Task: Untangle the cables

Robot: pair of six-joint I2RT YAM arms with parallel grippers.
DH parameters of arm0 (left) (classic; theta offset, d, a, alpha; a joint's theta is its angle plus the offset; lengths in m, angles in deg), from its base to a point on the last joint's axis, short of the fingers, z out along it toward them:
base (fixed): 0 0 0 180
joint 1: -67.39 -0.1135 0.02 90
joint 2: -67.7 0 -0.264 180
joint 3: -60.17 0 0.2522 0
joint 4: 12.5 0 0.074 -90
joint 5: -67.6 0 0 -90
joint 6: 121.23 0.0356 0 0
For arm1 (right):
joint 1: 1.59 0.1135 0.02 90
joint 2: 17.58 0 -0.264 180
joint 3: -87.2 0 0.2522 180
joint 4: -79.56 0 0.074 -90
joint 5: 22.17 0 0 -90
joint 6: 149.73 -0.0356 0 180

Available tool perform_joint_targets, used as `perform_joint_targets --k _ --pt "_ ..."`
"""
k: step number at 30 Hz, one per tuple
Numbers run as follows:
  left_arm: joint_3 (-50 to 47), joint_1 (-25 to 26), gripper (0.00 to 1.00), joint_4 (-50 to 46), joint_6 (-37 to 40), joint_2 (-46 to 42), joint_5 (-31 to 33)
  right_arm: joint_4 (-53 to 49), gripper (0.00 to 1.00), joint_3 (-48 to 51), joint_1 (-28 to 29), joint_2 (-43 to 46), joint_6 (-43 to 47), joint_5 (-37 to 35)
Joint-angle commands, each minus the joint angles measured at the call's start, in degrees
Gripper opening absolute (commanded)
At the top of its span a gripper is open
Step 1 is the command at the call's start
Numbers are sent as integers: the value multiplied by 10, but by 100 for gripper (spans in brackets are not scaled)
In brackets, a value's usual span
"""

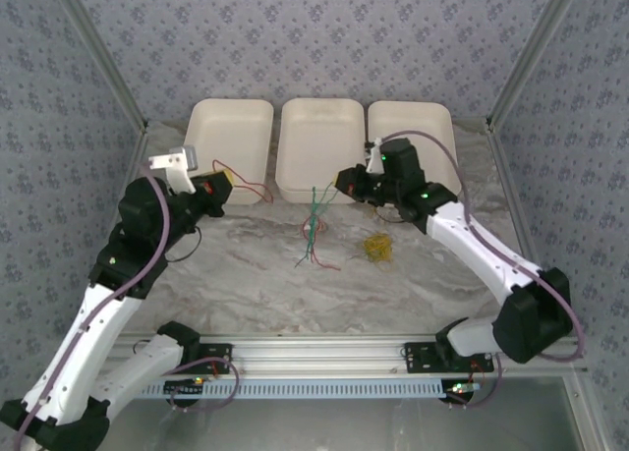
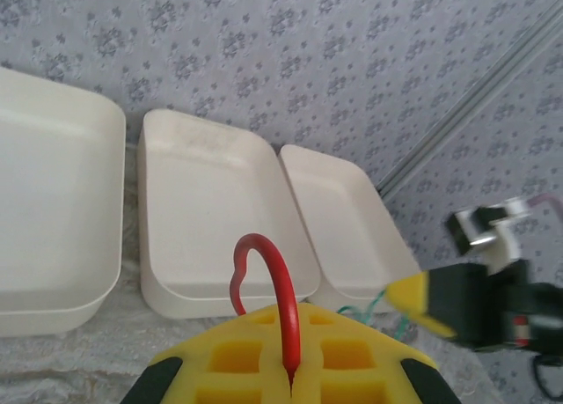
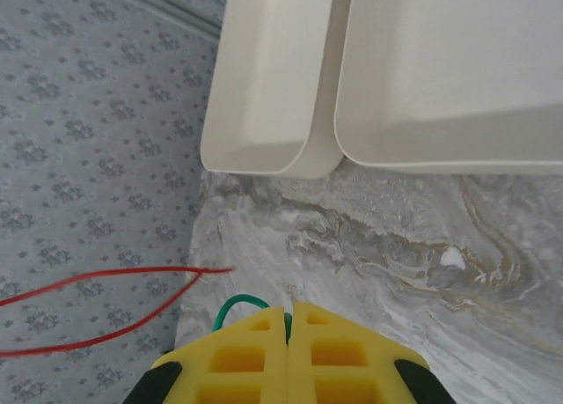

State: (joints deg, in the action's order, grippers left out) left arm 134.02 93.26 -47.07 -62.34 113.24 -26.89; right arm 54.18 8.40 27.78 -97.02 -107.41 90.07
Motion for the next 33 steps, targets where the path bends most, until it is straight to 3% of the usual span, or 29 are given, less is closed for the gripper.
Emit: perform_joint_targets --k 1,7,10,12,17,25,28,33 --pt "0 -3 0 4 9 10 -41 36 0 5 5 -57 -52 -25" --pt "-16 -3 0 59 16 19 -120 97 2 29 -10 -139 -93 11" --pt "-24 -3 0 73 24 15 -140 79 28 30 -12 -140 -92 8" --pt "-26 -3 0 77 32 13 -142 78 39 42 -16 -113 -91 0" --pt "-34 -4 0 117 46 11 -165 41 45 67 -18 9 -106 -47" --pt "-53 -5 0 208 69 34 -272 207 53 171 2 103 -335 -11" --pt "-55 -5 0 206 86 40 -278 198 61 170 25 120 -402 -16" --pt "-60 -4 0 213 92 53 -296 260 62 204 82 119 -522 -36"
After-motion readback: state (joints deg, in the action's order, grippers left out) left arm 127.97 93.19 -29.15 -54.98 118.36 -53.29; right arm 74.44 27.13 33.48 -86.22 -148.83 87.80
